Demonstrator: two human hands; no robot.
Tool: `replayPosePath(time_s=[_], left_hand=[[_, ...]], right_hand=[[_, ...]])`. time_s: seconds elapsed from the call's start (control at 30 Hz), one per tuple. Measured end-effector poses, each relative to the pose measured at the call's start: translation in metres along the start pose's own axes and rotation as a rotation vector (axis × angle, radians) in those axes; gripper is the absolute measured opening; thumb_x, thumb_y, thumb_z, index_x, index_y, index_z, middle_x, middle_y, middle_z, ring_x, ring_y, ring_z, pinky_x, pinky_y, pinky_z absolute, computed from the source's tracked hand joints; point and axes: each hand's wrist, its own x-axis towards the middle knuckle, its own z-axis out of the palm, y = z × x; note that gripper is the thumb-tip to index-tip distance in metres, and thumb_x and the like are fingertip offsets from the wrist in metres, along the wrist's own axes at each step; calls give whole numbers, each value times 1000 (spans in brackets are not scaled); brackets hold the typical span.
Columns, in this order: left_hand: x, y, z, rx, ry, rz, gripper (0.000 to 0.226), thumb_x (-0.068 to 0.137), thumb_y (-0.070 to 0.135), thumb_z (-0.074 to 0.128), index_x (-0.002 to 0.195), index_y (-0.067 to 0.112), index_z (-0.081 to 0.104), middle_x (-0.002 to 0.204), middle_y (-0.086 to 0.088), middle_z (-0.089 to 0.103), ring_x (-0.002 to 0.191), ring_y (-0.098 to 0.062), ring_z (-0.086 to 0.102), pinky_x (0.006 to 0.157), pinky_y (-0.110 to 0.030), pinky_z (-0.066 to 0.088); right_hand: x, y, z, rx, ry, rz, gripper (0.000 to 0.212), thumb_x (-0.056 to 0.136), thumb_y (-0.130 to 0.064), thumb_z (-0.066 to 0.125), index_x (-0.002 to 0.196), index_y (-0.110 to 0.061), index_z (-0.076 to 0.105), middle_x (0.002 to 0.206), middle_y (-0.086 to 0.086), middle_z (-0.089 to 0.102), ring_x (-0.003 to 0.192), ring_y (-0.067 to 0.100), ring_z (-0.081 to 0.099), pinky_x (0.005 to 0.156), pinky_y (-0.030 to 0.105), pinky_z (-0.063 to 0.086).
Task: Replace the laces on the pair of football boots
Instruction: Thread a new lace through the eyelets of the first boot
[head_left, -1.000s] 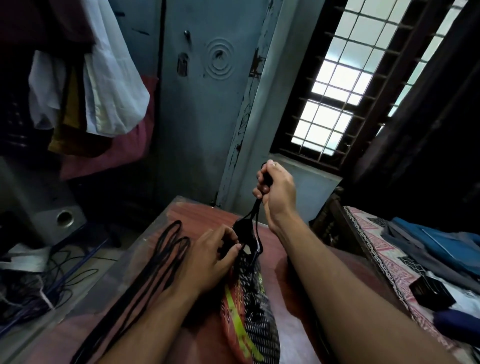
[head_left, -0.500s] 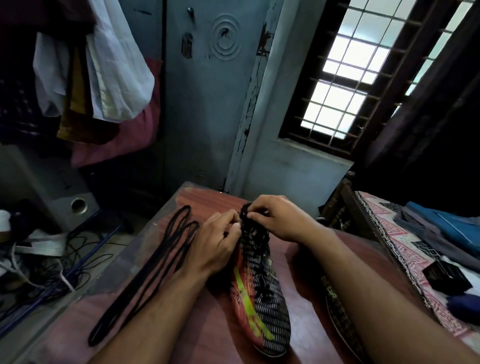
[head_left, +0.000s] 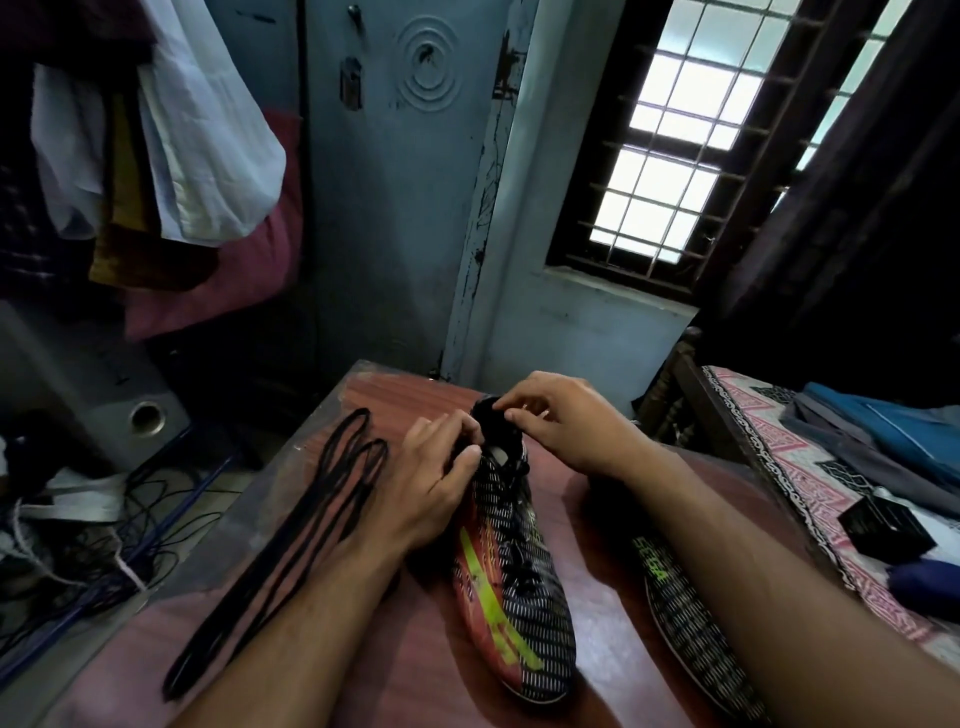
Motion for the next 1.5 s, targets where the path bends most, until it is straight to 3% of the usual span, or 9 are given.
replayPosePath(time_s=[0.13,0.23,0.4,0.6,0.73,0.87,1.13,1.37,1.5], left_hand=[[1,-5,5,104,-6,77,38,102,49,35,108,34,69,105,20,56,101,-1,44,92,-17,34],[3,-4,5,127,-18,95,48,103,51,32,112,29,74,105,15,54,97,-6,40,93,-12,29],[1,-4,5,88,24,72,26,103,47,39,107,31,59,102,20,57,100,-6,46,86,-19,33],[3,-5,7,99,52,80,24,102,45,43,101,26,57,98,19,57,96,-9,48,84,-22,35],[1,-4,0,82,-35,78,28,98,53,45,107,33,63,106,20,57,107,-1,47,89,-15,33],[1,-2,-3,62,-136,96,34,89,49,50,114,33,67,114,17,54,115,0,43,94,-7,28],[2,2,1,129,-192,57,12,89,42,41,98,40,48,108,18,47,116,-13,39,96,-23,31],[-2,6,-2,61,-133,41,20,93,38,54,112,33,54,117,17,54,118,-12,46,101,-27,37],[-8,15,-7,-4,-67,131,32,84,13,68,113,21,57,123,5,59,123,-20,55,105,-44,46]], right_hand=[[-22,8,-6,244,-76,-19,34,89,-28,79,123,-27,72,117,-16,71,111,-4,63,97,18,49],[-37,12,5,200,-121,-40,41,83,-34,85,122,-34,71,118,-22,68,115,-6,59,96,18,48],[-33,16,18,360,33,7,14,90,-22,79,103,-25,80,98,-15,76,89,-4,68,84,22,55],[-12,21,25,205,78,28,22,90,-5,71,99,-22,80,94,-15,74,93,-2,67,84,8,46],[-16,20,26,54,128,-51,37,87,5,58,90,-26,78,103,-12,68,103,8,58,95,24,45],[-44,15,38,161,189,-87,33,78,-1,56,93,-23,75,113,-12,67,119,9,56,108,28,40],[-61,22,62,409,227,-3,8,78,-17,63,85,-19,59,103,-8,61,108,15,59,97,44,48],[-72,27,66,353,417,-13,27,86,-13,78,111,-23,73,126,-11,65,128,4,53,113,24,39],[-75,23,61,289,533,-4,15,81,-12,81,88,-21,71,97,-9,62,97,6,58,90,21,45]])
